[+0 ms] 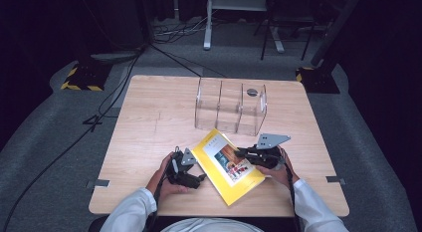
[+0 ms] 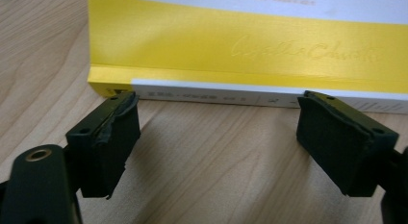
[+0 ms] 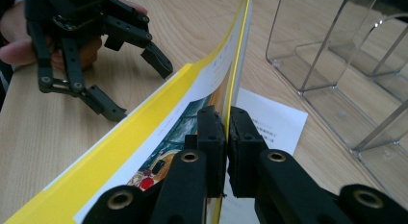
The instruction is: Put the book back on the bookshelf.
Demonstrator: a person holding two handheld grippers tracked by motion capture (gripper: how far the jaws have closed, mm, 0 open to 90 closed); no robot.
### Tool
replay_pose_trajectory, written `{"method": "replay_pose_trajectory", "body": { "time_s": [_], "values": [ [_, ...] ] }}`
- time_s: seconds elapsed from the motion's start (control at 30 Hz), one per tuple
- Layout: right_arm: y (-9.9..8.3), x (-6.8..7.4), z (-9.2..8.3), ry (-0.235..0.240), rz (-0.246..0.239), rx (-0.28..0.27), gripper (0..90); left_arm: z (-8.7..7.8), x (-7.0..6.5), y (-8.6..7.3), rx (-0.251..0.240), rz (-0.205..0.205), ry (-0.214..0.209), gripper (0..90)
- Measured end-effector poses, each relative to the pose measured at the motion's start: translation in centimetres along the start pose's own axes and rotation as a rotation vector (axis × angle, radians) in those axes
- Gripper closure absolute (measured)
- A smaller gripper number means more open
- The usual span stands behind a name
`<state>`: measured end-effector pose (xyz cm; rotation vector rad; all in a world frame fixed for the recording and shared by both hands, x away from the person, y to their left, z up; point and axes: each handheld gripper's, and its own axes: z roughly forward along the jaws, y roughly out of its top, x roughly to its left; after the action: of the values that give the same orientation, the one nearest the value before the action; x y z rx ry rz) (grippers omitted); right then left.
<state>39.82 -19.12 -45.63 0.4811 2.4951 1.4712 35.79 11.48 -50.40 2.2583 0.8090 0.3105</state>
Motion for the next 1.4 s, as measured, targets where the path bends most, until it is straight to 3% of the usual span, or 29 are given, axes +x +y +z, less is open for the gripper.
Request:
{"method": "replay_pose_trajectory", "body": {
  "time_s": [0.23, 0.6, 0.77, 0.87, 1.03, 1.17, 1.33, 1.4],
  "values": [
    [0.5, 1.3, -1.2, -0.028, -0.070, -0.058, 86.6, 0.0, 0.6, 0.0, -0.010, -0.053, -0.010, 16.1],
    [1.2, 1.8, -2.5, -0.051, -0.114, -0.107, 86.9, 0.0, 0.5, 0.1, -0.002, -0.039, 0.010, 18.3],
    [1.3, 1.6, -2.8, -0.054, -0.111, -0.117, 86.9, 0.1, 1.0, 0.4, -0.015, -0.060, -0.073, 18.3],
    [1.3, 1.6, -2.8, -0.055, -0.116, -0.120, 86.9, 0.1, 1.4, 0.5, -0.027, -0.102, -0.179, 18.3],
    [1.5, 1.8, -2.9, -0.058, -0.123, -0.141, 87.3, 0.6, 0.9, 1.1, -0.026, -0.082, -0.200, 18.3],
    [1.5, 1.9, -3.0, -0.060, -0.129, -0.160, 87.5, 1.0, 1.1, 1.3, -0.037, -0.114, -0.234, 16.6],
    [1.7, 2.0, -3.3, -0.060, -0.147, -0.179, 88.1, 1.1, 1.0, 1.6, -0.026, -0.106, -0.212, 16.9],
    [1.7, 2.1, -3.3, -0.060, -0.154, -0.182, 88.1, 1.3, 1.1, 1.7, -0.031, -0.123, -0.192, 16.0]
  ]
}}
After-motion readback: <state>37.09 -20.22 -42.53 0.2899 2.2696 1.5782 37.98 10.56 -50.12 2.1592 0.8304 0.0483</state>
